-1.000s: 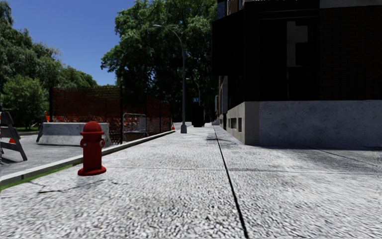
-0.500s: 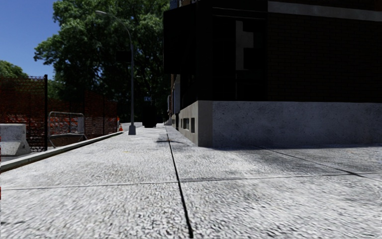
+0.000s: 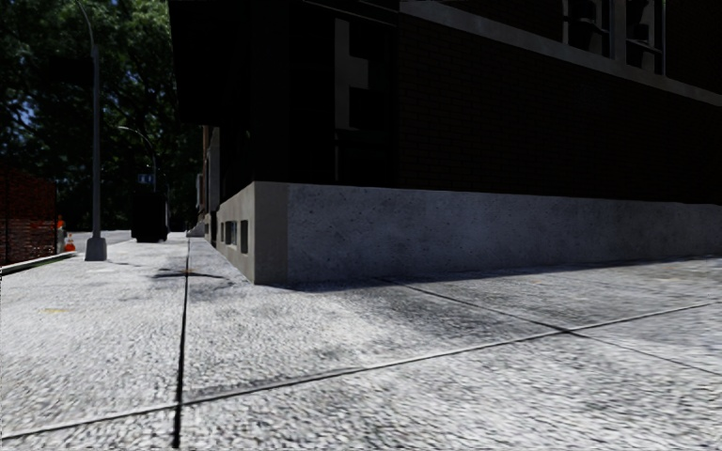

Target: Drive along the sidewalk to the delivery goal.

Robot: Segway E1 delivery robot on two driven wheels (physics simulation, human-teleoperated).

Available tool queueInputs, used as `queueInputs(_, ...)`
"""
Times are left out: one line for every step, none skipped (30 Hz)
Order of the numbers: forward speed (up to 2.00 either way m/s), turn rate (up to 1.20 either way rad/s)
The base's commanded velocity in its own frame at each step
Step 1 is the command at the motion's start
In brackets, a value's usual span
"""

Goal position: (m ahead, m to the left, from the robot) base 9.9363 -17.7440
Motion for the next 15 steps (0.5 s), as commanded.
queueInputs(1.52, -0.8)
queueInputs(2.0, -0.8)
queueInputs(2.0, -0.8)
queueInputs(2.0, -0.8)
queueInputs(2.0, -0.8)
queueInputs(2.0, -0.8)
queueInputs(2.0, -0.8)
queueInputs(2.0, -0.8)
queueInputs(2.0, -0.8)
queueInputs(2.0, -0.8)
queueInputs(2.0, -0.8)
queueInputs(2.0, -0.8)
queueInputs(2.0, -0.8)
queueInputs(2.0, -0.8)
queueInputs(2.0, -0.8)
